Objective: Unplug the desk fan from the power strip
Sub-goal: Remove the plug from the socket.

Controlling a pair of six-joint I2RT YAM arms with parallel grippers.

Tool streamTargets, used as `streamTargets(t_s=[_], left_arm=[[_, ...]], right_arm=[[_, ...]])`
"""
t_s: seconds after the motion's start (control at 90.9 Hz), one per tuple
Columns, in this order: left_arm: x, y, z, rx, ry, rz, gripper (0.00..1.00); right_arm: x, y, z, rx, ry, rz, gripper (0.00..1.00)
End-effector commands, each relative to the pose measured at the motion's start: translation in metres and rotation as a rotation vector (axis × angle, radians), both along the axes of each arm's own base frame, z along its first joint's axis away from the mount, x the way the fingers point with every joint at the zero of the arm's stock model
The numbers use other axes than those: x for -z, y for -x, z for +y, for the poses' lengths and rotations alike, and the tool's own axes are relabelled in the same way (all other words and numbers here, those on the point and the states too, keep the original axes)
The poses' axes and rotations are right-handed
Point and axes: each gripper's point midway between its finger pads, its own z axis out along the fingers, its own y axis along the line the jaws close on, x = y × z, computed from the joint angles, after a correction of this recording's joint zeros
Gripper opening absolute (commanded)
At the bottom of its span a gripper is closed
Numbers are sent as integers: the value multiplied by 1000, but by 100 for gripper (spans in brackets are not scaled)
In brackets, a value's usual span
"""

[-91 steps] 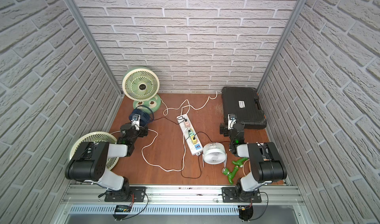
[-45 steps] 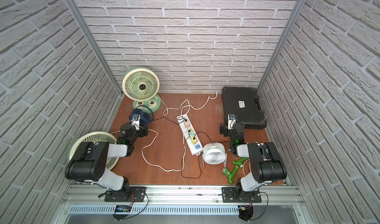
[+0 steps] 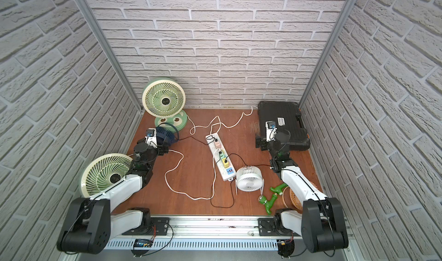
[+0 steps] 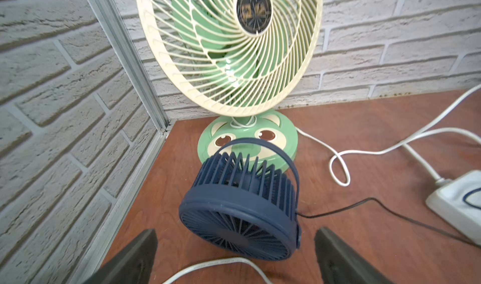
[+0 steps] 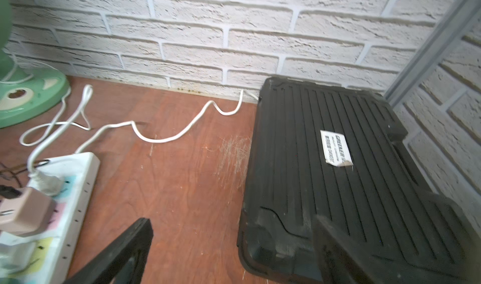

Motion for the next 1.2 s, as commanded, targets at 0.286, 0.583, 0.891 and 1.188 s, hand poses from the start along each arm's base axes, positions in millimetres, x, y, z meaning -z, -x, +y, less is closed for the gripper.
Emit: streamTargets(t_s=[0.286, 0.583, 0.891, 1.188], left_arm=[[-32, 0, -53, 79, 359, 108, 98], [-22, -2, -111, 286, 603, 211, 98], [0, -3, -156, 426, 700, 306, 96], [23, -7, -197, 533, 776, 420, 52]], right_arm=[[-7, 50, 80, -128, -167, 393, 99], [0, 85, 140, -234, -138, 554, 99], [20, 105, 177, -279, -90, 610, 95], [41, 112, 190, -256, -73, 649, 75]])
